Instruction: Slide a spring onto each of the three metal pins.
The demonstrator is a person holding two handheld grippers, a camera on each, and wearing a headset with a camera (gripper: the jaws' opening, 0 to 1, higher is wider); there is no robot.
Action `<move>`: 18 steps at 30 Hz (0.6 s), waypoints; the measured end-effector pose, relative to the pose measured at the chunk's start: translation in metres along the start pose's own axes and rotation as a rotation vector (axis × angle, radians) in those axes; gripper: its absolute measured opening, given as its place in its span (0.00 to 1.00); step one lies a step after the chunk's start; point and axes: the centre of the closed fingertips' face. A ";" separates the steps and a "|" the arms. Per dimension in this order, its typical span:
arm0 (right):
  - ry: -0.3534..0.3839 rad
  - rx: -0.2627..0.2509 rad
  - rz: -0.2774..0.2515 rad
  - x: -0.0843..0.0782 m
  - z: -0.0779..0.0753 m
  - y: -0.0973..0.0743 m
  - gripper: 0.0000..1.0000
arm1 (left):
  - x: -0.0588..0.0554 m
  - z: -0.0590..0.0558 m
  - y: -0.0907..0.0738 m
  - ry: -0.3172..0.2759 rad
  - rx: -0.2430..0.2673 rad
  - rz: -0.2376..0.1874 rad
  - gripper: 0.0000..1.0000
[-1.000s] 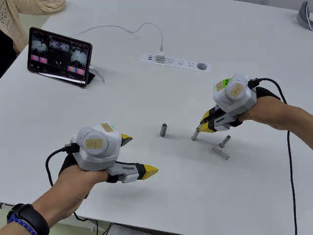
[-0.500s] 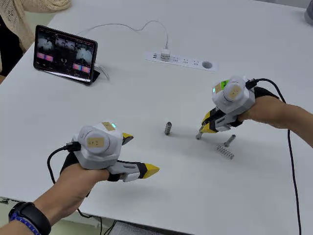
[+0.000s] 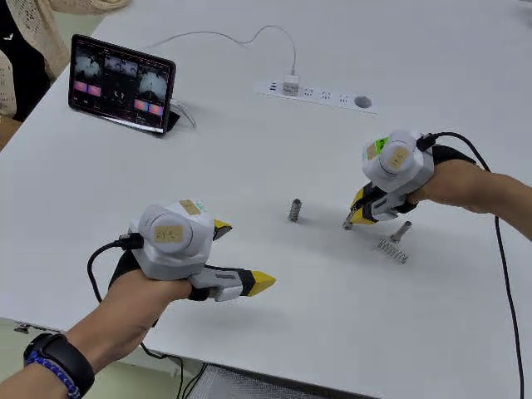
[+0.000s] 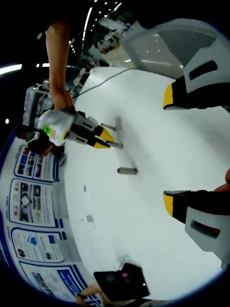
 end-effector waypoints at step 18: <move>0.004 0.007 0.023 -0.005 -0.003 0.012 0.15 | -0.001 0.000 -0.001 0.001 -0.001 0.006 0.69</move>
Point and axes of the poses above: the centre of the closed fingertips' face, and the gripper's own axes: y roughly forward along the fingers, z roughly to its left, x roughly out of its top, and after that the axes turned 6 degrees about x, right-handed
